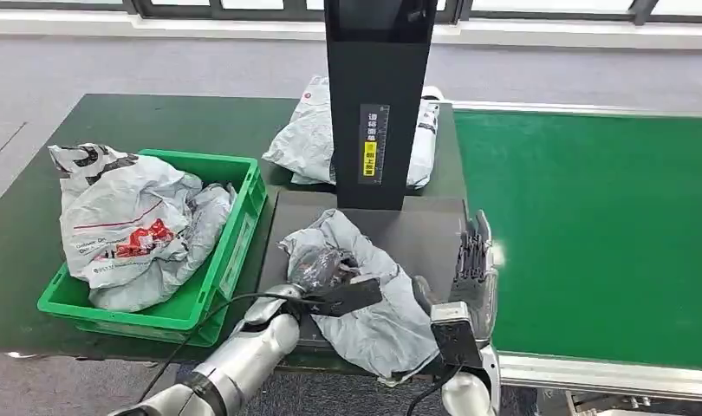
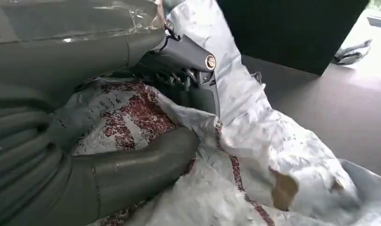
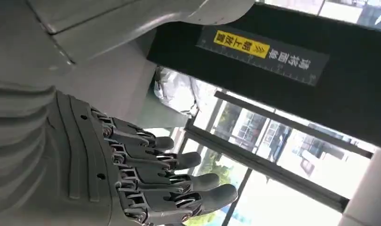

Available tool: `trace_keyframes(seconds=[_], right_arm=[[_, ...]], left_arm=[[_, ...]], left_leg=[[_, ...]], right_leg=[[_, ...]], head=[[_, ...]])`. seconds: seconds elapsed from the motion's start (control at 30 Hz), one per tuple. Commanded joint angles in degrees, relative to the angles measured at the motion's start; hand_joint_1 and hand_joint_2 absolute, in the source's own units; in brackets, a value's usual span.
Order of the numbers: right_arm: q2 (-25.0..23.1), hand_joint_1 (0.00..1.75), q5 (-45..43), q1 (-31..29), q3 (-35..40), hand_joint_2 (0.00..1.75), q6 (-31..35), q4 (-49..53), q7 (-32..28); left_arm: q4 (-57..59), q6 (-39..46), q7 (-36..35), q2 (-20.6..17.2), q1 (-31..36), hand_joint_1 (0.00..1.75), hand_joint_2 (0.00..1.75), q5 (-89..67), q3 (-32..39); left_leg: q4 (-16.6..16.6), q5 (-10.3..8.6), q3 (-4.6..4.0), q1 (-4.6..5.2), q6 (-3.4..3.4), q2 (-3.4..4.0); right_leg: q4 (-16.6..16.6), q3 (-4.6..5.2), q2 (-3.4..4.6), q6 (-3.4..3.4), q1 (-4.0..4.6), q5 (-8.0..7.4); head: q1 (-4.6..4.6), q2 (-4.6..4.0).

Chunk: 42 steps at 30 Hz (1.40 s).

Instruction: Moved the parcel from conveyor to table for the left to box.

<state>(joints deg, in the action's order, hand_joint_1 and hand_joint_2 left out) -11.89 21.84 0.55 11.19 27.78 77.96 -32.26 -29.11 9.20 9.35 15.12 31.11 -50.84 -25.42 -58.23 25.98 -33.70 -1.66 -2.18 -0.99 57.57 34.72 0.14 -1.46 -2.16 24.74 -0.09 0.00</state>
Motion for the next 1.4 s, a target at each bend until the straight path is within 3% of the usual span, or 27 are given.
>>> trace_keyframes(seconds=[0.03,0.13,0.33,0.43,0.53,0.6,0.73,0.8,0.93,1.0,1.03,1.13,1.37,1.4], right_arm=[[-0.3,0.0,0.7,0.2,-3.3,1.75,-0.2,1.3,0.8],[-1.4,0.0,1.3,1.8,-4.7,1.75,0.1,4.3,1.1],[-1.7,0.0,1.7,1.9,-5.1,1.75,-0.2,4.5,1.3],[-2.2,0.0,1.6,2.0,-5.5,1.75,0.0,4.7,0.8],[-2.3,0.0,1.4,1.4,-5.3,1.75,0.0,4.0,0.6],[-2.2,0.0,1.2,0.4,-4.9,1.75,0.1,3.0,0.2],[-1.7,0.0,1.2,0.2,-4.5,1.75,0.7,3.2,0.4],[-1.4,0.0,1.2,1.9,-4.4,1.75,0.9,4.7,0.6],[-1.4,0.0,1.2,1.9,-4.4,1.75,0.9,4.7,0.6],[-1.3,0.0,1.3,3.0,-4.1,1.75,1.0,5.7,0.7],[-1.1,0.0,1.4,3.8,-3.8,1.75,0.9,6.3,0.8],[-0.7,0.0,1.9,4.5,-3.9,1.75,0.0,7.5,2.0],[-0.5,0.0,2.0,4.6,-4.2,1.75,-0.3,7.9,2.2],[-0.4,0.0,2.7,4.8,-4.4,1.75,-0.8,8.7,2.5]], left_arm=[[-0.1,4.3,-2.9,-3.0,1.0,1.75,1.75,-3.8,-0.7],[-7.0,14.1,-2.4,-3.0,0.8,1.75,1.75,-5.6,3.8],[-9.8,11.9,-3.2,-2.9,-0.3,1.75,1.75,-7.6,5.2],[-17.5,23.3,6.1,-2.4,-0.9,1.75,1.75,-1.4,10.2],[-30.7,30.5,3.0,-4.6,-1.2,1.75,1.75,-9.0,10.2],[-37.1,30.8,0.2,-4.4,-1.2,1.75,1.75,-17.3,13.1],[-44.9,30.8,1.2,-2.1,-2.2,1.75,1.75,-26.7,20.6],[-46.0,30.8,-4.3,-3.5,-3.2,1.75,1.75,-34.7,21.8],[-46.0,30.8,-4.3,-3.5,-3.2,1.75,1.75,-34.7,21.8],[-45.3,30.8,-8.2,-4.5,-4.0,1.75,1.75,-37.9,22.4],[-45.3,30.8,-11.2,-5.7,-4.6,1.75,1.75,-38.7,22.2],[-34.2,30.8,-28.0,-14.3,-2.9,1.75,1.75,-39.2,16.8],[-32.5,30.8,-27.1,-13.7,-3.1,1.75,1.75,-38.0,18.8],[-27.3,30.4,-31.5,-15.0,-2.3,1.75,1.75,-39.2,19.8]], left_leg=[[0.2,-0.03,0.12,0.04,0.18,0.27],[0.2,-0.05,0.14,0.05,0.19,0.31],[0.0,0.0,-0.06,0.01,0.07,0.14],[0.0,0.02,-0.03,0.02,0.1,0.14],[0.0,0.05,-0.14,0.01,0.12,0.23],[-0.1,0.03,-0.23,-0.01,0.09,0.18],[0.0,0.06,-0.19,0.0,0.14,0.34],[0.0,0.05,-0.16,0.01,0.14,0.35],[0.1,0.03,-0.06,0.03,0.14,0.3],[0.1,0.03,-0.06,0.04,0.14,0.31],[0.1,0.03,-0.06,0.04,0.08,0.21],[0.2,0.02,0.09,0.08,0.1,0.32],[0.1,0.0,-0.05,-0.01,0.09,0.22],[0.1,0.0,-0.13,-0.04,0.05,0.18]], right_leg=[[-0.1,-0.02,0.14,0.24,0.03,-0.08],[-0.2,-0.01,0.2,0.28,0.04,-0.1],[0.0,0.16,0.12,0.14,0.03,-0.04],[0.0,0.12,0.1,0.16,0.03,-0.02],[0.0,0.26,0.17,0.21,0.04,-0.01],[0.1,0.34,0.15,0.2,0.06,-0.03],[0.0,0.36,0.27,0.28,0.07,-0.04],[0.0,0.32,0.28,0.26,0.06,-0.05],[-0.1,0.22,0.23,0.26,0.04,-0.03],[-0.1,0.24,0.24,0.28,0.03,-0.03],[0.0,0.22,0.18,0.21,0.01,0.0],[-0.1,0.11,0.25,0.26,-0.01,-0.01],[-0.1,0.24,0.14,0.27,0.08,0.01],[0.0,0.3,0.1,0.2,0.09,0.03]], head=[[0.0,0.0],[-0.02,-0.02],[-0.02,0.0],[0.0,0.0],[0.0,0.0],[0.0,0.0],[0.0,0.0],[0.0,0.0],[-0.02,0.0],[0.0,0.0],[-0.02,-0.02],[0.0,-0.02],[0.0,0.0],[0.0,-0.02]])
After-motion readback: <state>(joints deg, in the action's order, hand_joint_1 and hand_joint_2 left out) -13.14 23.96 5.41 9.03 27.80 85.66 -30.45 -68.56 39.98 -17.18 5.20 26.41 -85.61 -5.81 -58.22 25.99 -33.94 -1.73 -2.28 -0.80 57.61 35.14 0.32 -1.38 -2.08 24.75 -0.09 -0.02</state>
